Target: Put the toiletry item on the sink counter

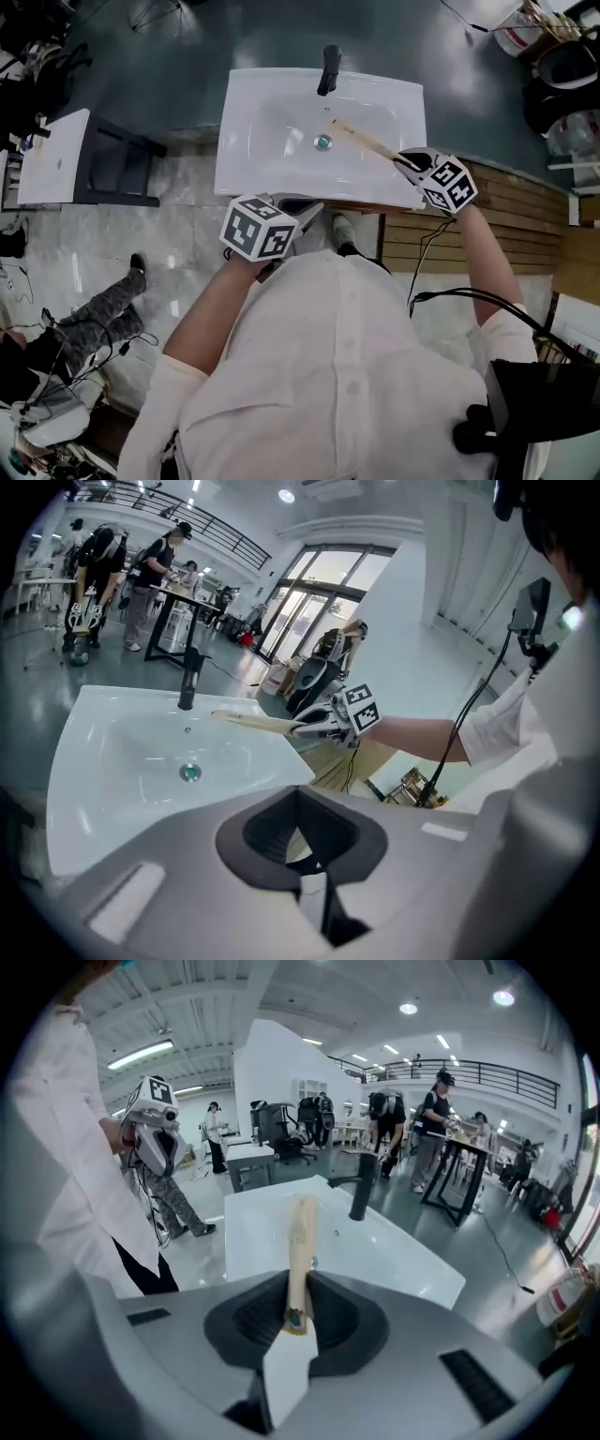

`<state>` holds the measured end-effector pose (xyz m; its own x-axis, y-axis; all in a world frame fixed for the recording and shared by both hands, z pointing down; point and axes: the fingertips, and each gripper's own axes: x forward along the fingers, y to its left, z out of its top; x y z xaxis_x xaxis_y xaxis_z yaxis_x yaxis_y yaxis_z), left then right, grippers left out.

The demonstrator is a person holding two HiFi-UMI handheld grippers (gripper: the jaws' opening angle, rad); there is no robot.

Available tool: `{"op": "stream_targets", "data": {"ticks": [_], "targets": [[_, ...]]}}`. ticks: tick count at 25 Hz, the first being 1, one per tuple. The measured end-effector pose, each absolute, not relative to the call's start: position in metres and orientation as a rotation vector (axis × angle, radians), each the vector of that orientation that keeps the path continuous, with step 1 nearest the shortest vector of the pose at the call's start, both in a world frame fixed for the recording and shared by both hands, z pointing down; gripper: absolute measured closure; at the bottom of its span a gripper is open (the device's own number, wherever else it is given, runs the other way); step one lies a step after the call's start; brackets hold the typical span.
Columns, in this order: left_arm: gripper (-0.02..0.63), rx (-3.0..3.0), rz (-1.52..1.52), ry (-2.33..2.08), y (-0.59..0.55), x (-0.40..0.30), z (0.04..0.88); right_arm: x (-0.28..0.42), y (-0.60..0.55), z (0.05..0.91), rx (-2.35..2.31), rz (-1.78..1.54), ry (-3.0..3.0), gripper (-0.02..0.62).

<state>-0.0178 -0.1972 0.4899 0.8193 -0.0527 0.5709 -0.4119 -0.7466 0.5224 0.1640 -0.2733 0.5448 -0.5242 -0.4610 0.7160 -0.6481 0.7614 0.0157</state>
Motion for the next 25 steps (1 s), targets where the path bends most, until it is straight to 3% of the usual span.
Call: {"op": "stream_targets", "data": {"ticks": [11,25], "targets": [[0.600,2.228,0.674,-0.555,-0.261,0.068,0.480,0.244,-0.390,0.573,0.548,0.203,-2.271,0.548],[0.600,2.131,0.689,-0.726,-0.285,0.071,0.492,0.258,-0.461,0.620,0.384,0.066,-2.227,0.548]]}}
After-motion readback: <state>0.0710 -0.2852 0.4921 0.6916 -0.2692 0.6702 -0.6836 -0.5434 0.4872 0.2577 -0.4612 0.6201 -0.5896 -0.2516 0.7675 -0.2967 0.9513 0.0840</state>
